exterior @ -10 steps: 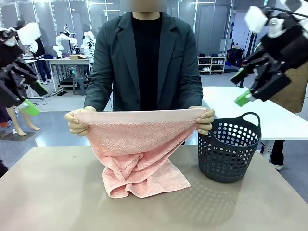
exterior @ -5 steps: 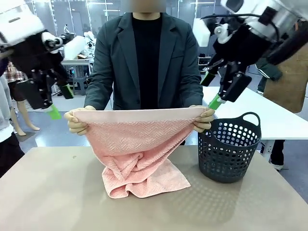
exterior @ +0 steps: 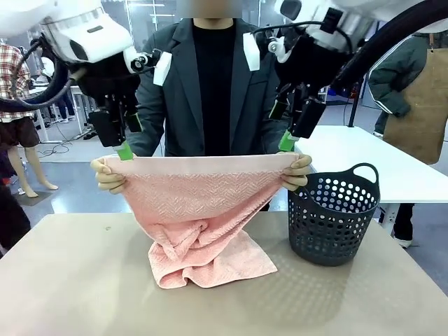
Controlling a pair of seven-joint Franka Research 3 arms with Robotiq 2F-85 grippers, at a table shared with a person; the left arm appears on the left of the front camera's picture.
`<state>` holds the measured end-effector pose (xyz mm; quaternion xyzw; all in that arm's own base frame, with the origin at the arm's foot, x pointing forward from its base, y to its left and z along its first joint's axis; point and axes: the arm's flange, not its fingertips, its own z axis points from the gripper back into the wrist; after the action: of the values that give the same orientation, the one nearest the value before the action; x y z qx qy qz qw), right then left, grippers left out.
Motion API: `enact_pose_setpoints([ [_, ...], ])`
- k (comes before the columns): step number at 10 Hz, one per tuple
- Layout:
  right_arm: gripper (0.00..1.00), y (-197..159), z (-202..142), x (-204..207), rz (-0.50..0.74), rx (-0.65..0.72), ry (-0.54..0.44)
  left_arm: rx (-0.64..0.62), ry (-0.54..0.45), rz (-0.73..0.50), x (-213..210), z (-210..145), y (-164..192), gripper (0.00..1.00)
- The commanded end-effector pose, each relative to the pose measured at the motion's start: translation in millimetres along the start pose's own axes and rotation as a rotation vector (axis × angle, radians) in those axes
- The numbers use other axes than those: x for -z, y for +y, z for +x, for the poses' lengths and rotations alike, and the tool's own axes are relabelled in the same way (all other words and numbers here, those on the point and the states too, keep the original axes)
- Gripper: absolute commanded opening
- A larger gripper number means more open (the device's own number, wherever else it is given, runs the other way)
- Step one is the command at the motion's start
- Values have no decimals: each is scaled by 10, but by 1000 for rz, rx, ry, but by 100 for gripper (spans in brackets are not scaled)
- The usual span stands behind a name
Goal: Fold the towel.
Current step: Grab the top end of the 100 cm Hotel Towel extended by the human.
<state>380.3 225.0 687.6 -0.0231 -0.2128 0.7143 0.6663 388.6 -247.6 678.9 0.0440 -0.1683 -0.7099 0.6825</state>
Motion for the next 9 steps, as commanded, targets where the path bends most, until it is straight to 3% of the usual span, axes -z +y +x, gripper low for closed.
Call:
enact_pose_setpoints([
  [1, 100, -184, 84, 182, 24, 50, 62, -9, 26, 28, 135, 26, 102, 100],
  [9, 100, -343, 145, 805, 72, 84, 153, -22, 9, -46, 563, -141, 346, 100],
])
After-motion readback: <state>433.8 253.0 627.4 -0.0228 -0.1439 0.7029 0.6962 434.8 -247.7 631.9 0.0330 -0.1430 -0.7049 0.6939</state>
